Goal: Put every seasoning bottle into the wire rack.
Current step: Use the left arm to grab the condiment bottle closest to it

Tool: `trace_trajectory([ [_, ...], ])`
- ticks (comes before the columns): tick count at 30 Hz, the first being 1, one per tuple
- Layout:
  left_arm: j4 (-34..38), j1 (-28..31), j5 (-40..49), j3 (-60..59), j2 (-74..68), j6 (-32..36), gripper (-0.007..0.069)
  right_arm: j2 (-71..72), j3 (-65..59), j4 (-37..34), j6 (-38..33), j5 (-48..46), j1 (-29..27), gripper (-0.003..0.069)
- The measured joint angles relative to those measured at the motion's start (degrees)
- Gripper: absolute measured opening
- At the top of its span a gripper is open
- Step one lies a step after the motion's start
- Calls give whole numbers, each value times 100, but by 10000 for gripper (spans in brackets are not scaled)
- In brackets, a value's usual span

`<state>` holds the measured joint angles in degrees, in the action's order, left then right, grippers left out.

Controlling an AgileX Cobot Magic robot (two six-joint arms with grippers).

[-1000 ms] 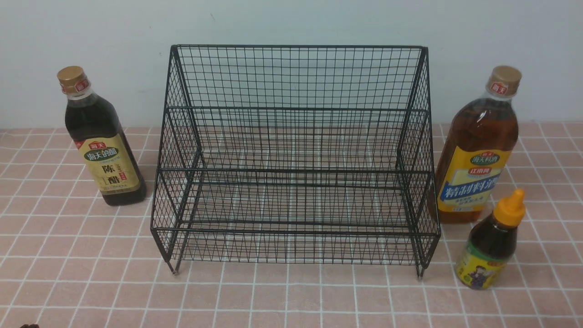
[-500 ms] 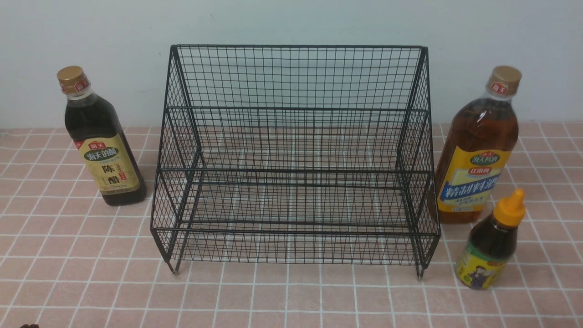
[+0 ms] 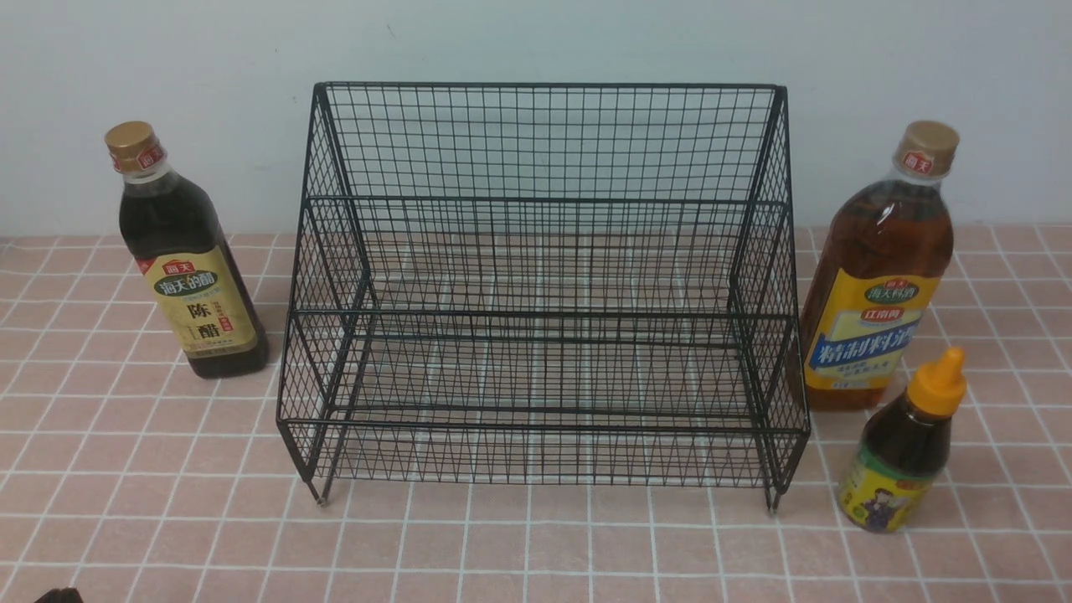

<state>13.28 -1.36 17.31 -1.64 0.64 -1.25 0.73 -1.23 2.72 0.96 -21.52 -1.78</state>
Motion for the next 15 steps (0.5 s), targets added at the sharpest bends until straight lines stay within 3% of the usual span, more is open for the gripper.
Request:
trace_trajectory([
  [6,856,0,-969,0,0,-70,-7,0,0,0,0,0,0,-15],
  [9,1243,0,-2005,0,0,-70,-7,0,0,0,0,0,0,-15],
  [10,1339,0,-2820,0,0,-70,-7,0,0,0,0,0,0,-15],
  [13,1173,0,-3894,107,-40,-74,-7,0,0,0,0,0,0,-15],
  [15,811,0,-3982,446,-258,-74,-7,0,0,0,0,0,0,-15],
])
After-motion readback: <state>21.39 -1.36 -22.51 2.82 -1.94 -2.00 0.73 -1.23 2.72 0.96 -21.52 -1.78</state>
